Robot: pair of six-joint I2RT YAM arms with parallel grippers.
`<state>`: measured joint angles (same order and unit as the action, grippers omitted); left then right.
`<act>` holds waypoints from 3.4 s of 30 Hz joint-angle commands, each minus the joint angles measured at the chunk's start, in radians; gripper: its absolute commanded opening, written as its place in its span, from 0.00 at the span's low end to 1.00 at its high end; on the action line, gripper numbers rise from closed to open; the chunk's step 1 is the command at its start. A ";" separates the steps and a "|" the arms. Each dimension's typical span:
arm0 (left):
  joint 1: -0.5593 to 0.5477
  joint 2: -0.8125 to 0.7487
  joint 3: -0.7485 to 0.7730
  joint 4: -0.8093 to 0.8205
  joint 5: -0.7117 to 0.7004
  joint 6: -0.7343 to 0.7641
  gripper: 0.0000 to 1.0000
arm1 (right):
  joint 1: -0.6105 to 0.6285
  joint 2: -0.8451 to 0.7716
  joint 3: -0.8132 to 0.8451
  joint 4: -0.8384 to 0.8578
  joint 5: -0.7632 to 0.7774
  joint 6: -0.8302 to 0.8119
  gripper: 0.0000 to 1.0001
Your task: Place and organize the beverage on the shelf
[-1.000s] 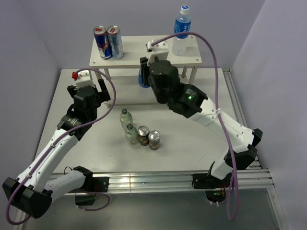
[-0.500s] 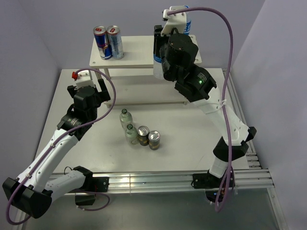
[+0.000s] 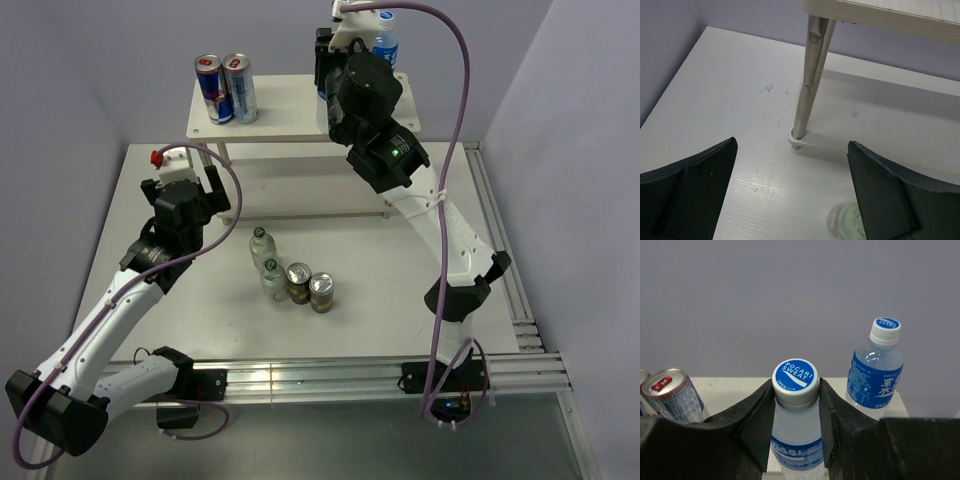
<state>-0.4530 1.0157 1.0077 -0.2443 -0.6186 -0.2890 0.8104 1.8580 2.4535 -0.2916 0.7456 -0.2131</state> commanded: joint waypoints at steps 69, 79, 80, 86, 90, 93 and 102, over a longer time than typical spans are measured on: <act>0.007 -0.011 -0.001 0.039 -0.015 0.011 0.99 | 0.151 -0.554 -1.114 0.493 0.169 0.263 1.00; 0.008 -0.009 0.006 0.034 -0.004 0.007 0.99 | 0.516 -0.786 -1.472 -0.041 0.333 0.770 1.00; 0.010 -0.009 0.006 0.033 -0.004 0.007 0.99 | 0.564 -0.793 -1.493 -0.110 0.331 0.814 1.00; 0.008 -0.009 0.002 0.037 -0.007 0.007 0.99 | 0.645 -0.781 -1.626 -0.234 0.285 1.119 1.00; 0.008 0.000 0.005 0.033 -0.001 0.002 0.99 | 0.644 -0.734 -1.708 -0.122 0.235 1.118 1.00; 0.010 0.001 0.005 0.033 0.000 0.001 0.99 | 0.644 -0.669 -1.737 -0.035 0.224 1.075 1.00; 0.008 0.001 0.003 0.033 0.000 0.001 0.99 | 0.596 -0.551 -1.798 0.225 0.209 0.970 1.00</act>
<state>-0.4480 1.0183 1.0027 -0.2443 -0.6254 -0.2897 1.4342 1.2972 0.6807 -0.2180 0.9318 0.7841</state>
